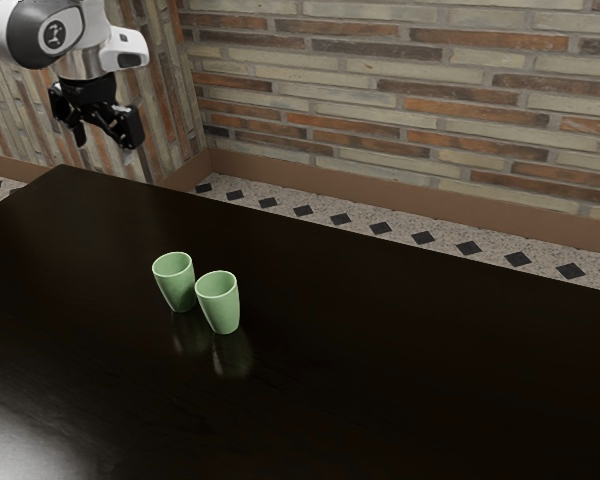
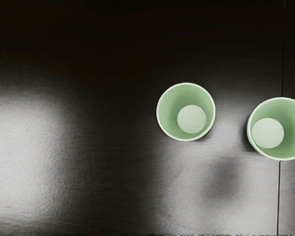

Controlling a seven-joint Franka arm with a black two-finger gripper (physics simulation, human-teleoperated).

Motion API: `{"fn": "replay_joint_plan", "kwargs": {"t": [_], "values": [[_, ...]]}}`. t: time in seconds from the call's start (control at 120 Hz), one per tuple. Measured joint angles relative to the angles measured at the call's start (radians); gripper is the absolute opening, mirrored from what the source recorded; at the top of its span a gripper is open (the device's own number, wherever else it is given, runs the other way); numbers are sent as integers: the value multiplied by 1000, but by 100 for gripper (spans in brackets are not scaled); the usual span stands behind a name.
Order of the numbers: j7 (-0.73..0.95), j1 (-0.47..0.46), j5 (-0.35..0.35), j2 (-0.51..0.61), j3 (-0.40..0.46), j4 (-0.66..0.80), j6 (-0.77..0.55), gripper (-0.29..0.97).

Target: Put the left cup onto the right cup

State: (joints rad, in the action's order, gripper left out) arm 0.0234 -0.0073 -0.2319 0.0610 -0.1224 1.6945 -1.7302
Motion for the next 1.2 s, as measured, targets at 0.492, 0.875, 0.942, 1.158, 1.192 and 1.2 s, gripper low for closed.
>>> {"fn": "replay_joint_plan", "kwargs": {"t": [0.492,0.875,0.942,1.158,1.192,1.2], "values": [[5,81,44,-155,1,5,-14,68],[6,127,133,-271,1,9,-53,68],[6,127,137,-283,1,13,-64,68],[5,134,142,-325,3,16,-110,68],[5,135,142,-331,3,16,-117,68],[5,135,142,-333,3,16,-119,68]]}}
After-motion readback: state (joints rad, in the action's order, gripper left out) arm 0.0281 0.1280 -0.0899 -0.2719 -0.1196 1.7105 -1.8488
